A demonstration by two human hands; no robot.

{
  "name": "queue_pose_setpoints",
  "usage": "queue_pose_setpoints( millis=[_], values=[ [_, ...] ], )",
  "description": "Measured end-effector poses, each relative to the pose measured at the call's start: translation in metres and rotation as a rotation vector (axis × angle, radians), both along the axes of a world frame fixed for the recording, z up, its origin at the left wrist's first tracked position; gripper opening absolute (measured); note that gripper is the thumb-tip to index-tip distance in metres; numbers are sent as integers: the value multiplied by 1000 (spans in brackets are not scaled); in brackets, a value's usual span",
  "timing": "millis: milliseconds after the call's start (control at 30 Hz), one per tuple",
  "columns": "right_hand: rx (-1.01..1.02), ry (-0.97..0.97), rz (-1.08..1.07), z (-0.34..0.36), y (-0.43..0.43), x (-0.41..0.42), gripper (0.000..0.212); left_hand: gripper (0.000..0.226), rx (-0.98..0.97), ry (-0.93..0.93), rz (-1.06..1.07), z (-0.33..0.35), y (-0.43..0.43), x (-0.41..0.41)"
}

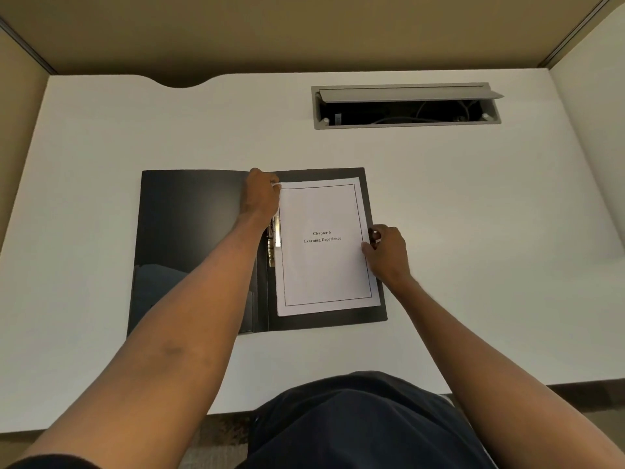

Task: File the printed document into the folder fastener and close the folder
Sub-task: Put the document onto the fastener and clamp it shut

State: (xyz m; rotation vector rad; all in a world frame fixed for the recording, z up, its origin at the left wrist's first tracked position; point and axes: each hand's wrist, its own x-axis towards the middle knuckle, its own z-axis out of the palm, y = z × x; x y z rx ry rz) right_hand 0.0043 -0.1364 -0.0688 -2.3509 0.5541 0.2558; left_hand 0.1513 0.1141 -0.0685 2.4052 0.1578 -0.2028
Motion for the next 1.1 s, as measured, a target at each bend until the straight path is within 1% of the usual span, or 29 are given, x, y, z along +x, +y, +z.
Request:
queue_pose_setpoints(
  millis=[167, 233, 333, 467, 500, 567, 633, 667, 700, 733, 767, 800, 833, 867, 900, 967, 1100],
  values=[
    [-8, 22, 7, 0, 7, -2, 23, 19, 6, -16, -1, -5, 3, 1],
    [-7, 19, -2, 1, 9, -4, 23, 23, -15, -25, -4, -6, 4, 1],
    [8, 12, -11, 0, 10, -6, 30, 29, -35, -28, -4, -8, 3, 2],
    [39, 11, -21, 4, 11, -13, 38, 31, -25, -27, -11, -9, 2, 3],
    [45, 2, -37, 7, 11, -17, 41, 32, -3, -27, -17, -9, 2, 3],
    [34, -39, -90, 14, 13, -28, 45, 32, 102, -60, -53, -7, 2, 3],
    [48, -90, -166, 24, 18, -46, 45, 33, 240, -153, -137, -3, -1, 4],
    [76, -84, -212, 29, 20, -56, 42, 35, 286, -193, -198, 0, -4, 5],
    [130, -39, -280, 34, 22, -67, 36, 36, 317, -216, -272, 3, -8, 8],
    [237, 53, -378, 38, 24, -78, 27, 38, 330, -224, -349, 5, -13, 11],
    [417, 184, -502, 43, 27, -89, 18, 39, 331, -221, -416, 6, -19, 14],
    [656, 327, -644, 47, 31, -98, 13, 40, 332, -207, -469, 7, -26, 17],
    [888, 455, -774, 50, 36, -105, 13, 41, 340, -188, -513, 8, -31, 20],
    [1063, 542, -881, 52, 41, -111, 17, 41, 351, -167, -547, 8, -36, 23],
    [1169, 588, -951, 53, 46, -116, 21, 40, 364, -145, -572, 7, -41, 24],
    [1245, 608, -1003, 52, 58, -118, 27, 39, 391, -116, -594, 4, -45, 25],
    [1253, 575, -1032, 49, 70, -113, 25, 39, 392, -123, -565, 3, -48, 25]
  ],
)
